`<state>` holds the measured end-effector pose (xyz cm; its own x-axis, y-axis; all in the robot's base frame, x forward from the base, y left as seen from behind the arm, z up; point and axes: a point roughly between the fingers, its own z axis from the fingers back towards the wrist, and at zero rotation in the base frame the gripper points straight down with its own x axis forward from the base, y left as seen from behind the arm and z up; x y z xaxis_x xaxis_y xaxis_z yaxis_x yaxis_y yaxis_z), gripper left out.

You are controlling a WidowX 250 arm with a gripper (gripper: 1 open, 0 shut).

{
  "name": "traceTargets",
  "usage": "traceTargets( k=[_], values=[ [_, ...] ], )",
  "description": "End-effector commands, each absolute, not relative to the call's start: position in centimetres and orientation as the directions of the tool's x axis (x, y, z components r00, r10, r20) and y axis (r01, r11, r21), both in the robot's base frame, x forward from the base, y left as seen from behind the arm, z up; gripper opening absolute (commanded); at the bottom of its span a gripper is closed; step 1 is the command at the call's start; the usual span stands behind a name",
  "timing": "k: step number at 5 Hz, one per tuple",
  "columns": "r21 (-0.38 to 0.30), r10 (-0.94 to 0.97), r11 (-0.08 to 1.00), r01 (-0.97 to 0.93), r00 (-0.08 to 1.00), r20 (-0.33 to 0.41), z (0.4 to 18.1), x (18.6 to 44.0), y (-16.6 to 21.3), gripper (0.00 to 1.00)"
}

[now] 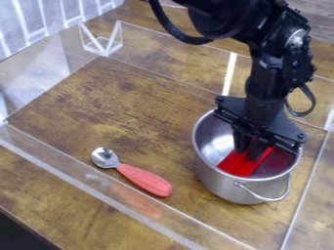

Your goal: Remove the red object from the silver pot and put it on the table

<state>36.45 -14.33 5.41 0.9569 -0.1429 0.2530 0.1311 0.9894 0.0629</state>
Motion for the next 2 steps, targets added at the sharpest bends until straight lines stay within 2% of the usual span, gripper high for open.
traceTargets(
  k=[1, 2],
  values=[
    [0.071, -0.157, 0.987, 0.143, 0.950, 0.269, 7.7, 36.6, -14.2, 0.00],
    [0.096, -0.174, 0.983, 0.154, 0.951, 0.256, 9.5, 36.5, -13.4, 0.00]
  ],
)
